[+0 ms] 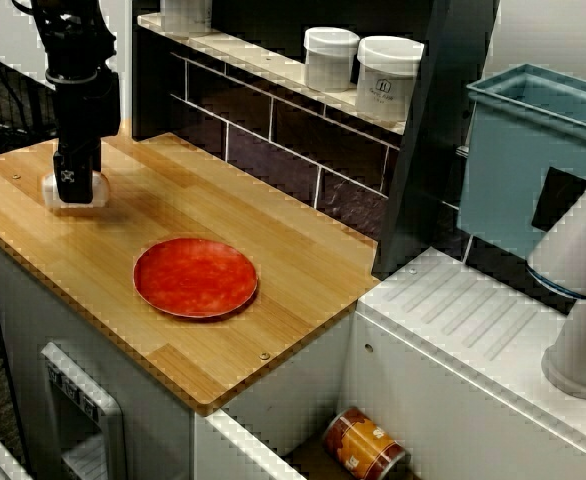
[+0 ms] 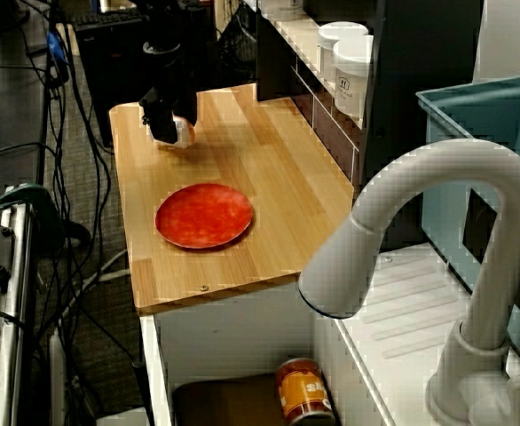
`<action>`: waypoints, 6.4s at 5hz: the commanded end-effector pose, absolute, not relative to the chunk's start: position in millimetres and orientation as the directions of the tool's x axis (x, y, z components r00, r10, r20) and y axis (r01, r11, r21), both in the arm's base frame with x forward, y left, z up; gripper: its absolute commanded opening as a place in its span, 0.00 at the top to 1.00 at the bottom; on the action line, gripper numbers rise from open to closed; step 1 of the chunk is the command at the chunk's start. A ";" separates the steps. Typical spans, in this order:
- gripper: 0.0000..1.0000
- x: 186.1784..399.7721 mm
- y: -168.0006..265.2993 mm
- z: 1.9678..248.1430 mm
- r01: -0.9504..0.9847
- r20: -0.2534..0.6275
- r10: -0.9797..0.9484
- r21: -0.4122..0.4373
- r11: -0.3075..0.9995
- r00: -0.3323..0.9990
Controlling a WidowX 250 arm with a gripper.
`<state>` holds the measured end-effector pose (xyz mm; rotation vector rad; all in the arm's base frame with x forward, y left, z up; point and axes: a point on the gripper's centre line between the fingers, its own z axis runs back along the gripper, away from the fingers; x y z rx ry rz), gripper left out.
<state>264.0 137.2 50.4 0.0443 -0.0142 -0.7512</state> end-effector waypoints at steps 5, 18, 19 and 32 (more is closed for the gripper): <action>1.00 270.3 10.7 94.7 0.722 0.168 -0.820 0.402 0.563 0.546; 0.00 260.4 -10.4 80.4 0.788 0.073 -0.831 0.283 0.548 0.552; 0.00 261.3 -10.8 77.2 0.787 0.062 -0.826 0.273 0.554 0.560; 0.00 266.6 -13.9 75.9 0.797 0.024 -0.828 0.255 0.547 0.561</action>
